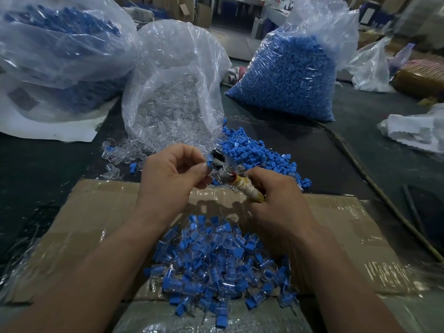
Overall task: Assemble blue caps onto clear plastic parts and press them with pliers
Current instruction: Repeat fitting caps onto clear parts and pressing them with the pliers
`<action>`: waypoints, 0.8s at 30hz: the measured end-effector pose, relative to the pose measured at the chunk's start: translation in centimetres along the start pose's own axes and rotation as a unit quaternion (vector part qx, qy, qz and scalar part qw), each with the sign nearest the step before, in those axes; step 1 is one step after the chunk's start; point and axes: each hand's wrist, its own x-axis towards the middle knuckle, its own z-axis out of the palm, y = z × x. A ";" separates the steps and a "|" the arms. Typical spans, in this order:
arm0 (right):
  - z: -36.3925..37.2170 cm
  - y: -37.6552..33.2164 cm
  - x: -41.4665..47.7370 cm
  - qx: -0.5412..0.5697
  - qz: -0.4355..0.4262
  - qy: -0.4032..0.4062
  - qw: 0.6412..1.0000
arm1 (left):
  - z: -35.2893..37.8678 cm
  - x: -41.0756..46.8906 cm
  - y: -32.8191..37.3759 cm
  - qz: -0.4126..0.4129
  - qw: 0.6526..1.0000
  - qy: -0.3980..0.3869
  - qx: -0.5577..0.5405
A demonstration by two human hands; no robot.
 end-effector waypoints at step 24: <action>-0.6 1.5 0.4 -0.051 0.028 -0.139 0.989 | -1.1 -0.1 1.8 -0.148 0.932 -0.329 -0.022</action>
